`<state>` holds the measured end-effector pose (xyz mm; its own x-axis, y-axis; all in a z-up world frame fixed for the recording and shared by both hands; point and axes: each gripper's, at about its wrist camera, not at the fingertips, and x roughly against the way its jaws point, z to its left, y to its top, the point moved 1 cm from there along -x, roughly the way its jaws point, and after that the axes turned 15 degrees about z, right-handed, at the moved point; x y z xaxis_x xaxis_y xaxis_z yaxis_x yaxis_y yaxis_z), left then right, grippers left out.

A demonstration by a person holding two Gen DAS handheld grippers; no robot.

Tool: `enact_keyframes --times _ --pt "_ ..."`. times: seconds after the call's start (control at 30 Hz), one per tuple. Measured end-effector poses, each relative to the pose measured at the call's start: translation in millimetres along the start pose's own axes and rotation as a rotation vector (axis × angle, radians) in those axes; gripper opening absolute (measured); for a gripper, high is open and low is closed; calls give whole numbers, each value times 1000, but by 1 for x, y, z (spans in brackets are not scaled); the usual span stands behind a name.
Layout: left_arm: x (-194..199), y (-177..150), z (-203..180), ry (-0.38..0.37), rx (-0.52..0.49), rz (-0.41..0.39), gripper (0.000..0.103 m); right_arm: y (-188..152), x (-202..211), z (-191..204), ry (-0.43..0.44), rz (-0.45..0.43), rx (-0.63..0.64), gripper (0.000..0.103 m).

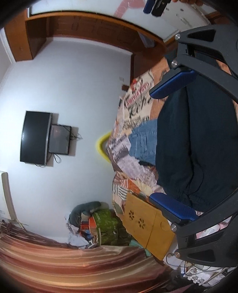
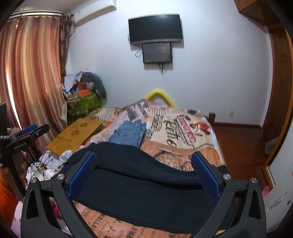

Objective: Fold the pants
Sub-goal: 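Grasp the waistband of the navy sweatpants with the left tool while the right tool grasps it too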

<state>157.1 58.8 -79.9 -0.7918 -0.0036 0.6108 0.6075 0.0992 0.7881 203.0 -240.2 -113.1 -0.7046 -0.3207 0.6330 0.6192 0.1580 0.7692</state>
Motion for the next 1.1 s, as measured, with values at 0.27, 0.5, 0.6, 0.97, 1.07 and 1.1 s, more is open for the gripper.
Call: enact_keyframes --times 0.27,0.5,0.6,0.97,1.07,1.1 --pt "-86 19 39 67 -6 124 103 17 -68 -28 -48 123 5 103" --pt "-170 31 80 182 -19 232 102 33 -132 -42 -63 195 73 97" --pt "-202 32 98 234 -48 270 89 38 -163 -48 -41 255 89 83" --pt "-323 23 156 193 -31 527 61 51 -247 -49 90 385 132 45" --pt "-352 19 157 159 -29 576 61 52 -263 -43 115 417 170 45" --pt "-361 18 157 144 -28 593 61 52 -268 -42 121 425 182 45"
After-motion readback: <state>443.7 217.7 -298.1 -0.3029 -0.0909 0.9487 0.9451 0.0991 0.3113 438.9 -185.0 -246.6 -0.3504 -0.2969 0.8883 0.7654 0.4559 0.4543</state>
